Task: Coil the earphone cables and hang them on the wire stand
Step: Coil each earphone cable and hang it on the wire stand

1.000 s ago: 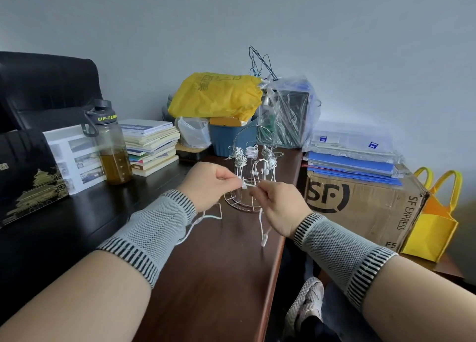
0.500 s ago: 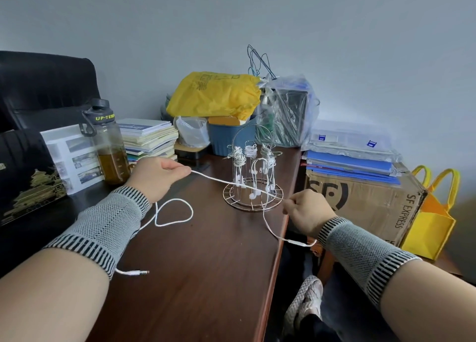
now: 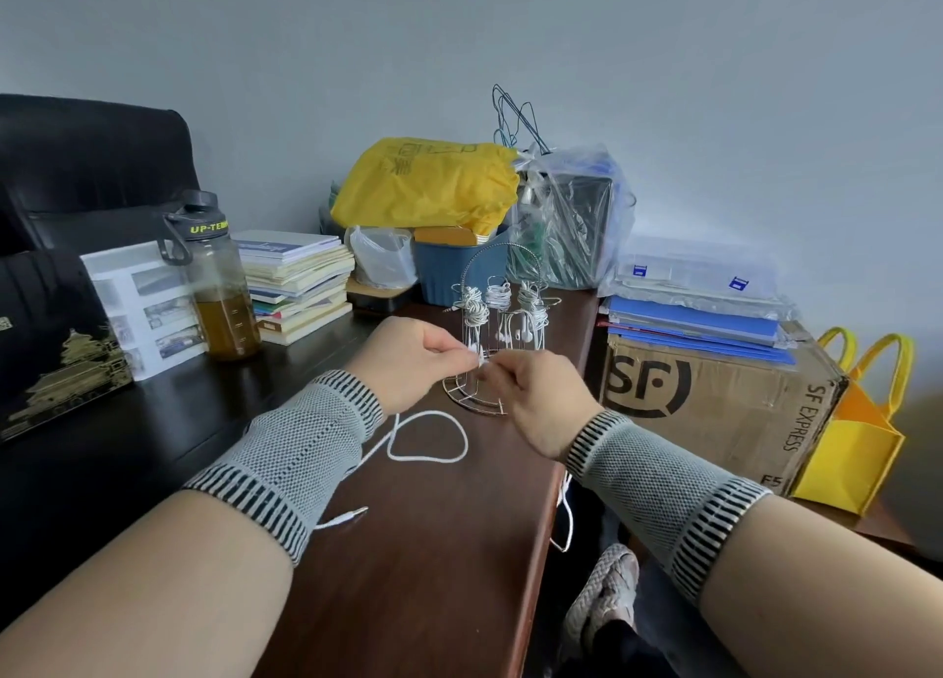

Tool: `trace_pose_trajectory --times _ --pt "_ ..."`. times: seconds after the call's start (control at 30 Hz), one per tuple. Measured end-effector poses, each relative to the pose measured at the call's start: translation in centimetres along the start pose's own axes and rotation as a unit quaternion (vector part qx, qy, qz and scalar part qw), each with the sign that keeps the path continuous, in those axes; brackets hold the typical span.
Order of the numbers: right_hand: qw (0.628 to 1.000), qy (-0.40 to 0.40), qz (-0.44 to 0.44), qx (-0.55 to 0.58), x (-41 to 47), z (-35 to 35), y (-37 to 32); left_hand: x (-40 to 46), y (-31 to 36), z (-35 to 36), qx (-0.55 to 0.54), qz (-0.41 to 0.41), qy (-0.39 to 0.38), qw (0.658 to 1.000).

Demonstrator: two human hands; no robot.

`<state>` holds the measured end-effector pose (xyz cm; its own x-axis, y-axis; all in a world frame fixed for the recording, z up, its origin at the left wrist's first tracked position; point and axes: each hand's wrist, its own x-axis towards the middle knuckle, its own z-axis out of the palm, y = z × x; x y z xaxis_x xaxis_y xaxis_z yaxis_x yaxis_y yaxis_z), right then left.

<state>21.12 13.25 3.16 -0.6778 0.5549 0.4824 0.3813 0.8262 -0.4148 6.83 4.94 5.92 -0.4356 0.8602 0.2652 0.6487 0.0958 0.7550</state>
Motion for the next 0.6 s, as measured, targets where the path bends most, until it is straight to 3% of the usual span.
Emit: trace_pose_trajectory --times 0.27,0.4,0.47,0.6 --pt "0.985 0.057 0.158 -0.025 -0.4 -2.2 3.8 0.0 -2.1 -3.4 0.014 -0.053 0.062 0.997" --pt "0.975 -0.037 0.220 0.013 -1.0 -2.7 4.6 0.0 -2.8 -4.9 0.015 -0.059 0.081 0.995" --pt "0.977 -0.054 0.202 0.032 -1.0 -2.4 3.8 0.1 -2.8 -4.9 0.007 -0.058 0.083 0.995" --pt "0.995 0.004 0.086 0.057 0.1 -1.5 0.4 0.0 -1.8 -3.6 0.002 -0.043 0.054 0.998"
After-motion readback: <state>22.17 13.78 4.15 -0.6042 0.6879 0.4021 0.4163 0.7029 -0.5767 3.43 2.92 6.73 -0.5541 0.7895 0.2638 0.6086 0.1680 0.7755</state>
